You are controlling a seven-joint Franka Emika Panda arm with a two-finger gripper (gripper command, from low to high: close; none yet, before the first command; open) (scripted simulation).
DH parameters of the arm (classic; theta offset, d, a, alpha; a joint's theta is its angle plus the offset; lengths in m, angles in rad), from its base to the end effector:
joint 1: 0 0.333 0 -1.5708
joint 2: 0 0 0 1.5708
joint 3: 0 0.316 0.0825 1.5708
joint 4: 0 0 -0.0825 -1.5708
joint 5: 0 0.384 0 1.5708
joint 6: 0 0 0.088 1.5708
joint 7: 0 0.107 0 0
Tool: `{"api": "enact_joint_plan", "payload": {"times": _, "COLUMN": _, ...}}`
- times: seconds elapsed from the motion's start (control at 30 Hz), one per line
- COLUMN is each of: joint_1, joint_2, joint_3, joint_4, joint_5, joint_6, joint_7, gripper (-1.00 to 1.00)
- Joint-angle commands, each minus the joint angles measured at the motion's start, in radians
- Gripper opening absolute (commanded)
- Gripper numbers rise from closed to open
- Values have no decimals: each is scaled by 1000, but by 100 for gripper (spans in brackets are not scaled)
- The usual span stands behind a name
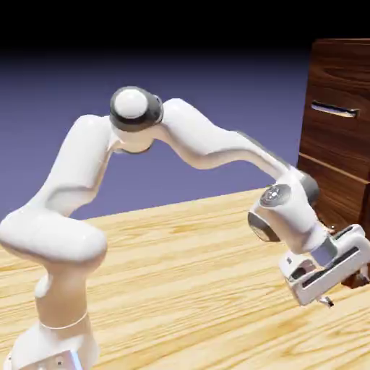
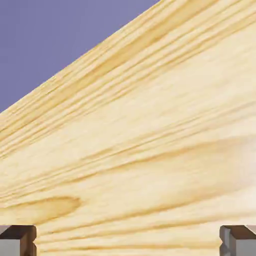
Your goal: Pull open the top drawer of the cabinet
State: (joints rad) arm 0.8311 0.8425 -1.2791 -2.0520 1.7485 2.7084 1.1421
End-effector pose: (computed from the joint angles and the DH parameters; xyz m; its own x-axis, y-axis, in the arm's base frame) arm 0.5476 -0.2345 0.3295 -0.7583 -0.5081 -0.4084 -0.2210 0.7898 -0.5722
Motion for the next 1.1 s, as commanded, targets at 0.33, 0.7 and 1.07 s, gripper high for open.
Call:
{"api": "enact_joint_plan", "payload": {"times": 0.33, "joint_1": 224, "joint_2": 386, "joint_3": -350, "joint_4": 207, "joint_5": 478, "joint_6": -90, "joint_7": 110, "gripper": 0}}
{"api": "enact_joint_plan", "payload": {"times": 0.7, "joint_1": 331, "joint_2": 654, "joint_3": -588, "joint_4": 425, "joint_5": 806, "joint_6": -131, "joint_7": 208, "gripper": 0}}
{"api": "enact_joint_plan", "payload": {"times": 1.07, "joint_1": 317, "joint_2": 656, "joint_3": -587, "joint_4": 442, "joint_5": 808, "joint_6": -128, "joint_7": 214, "gripper": -100}}
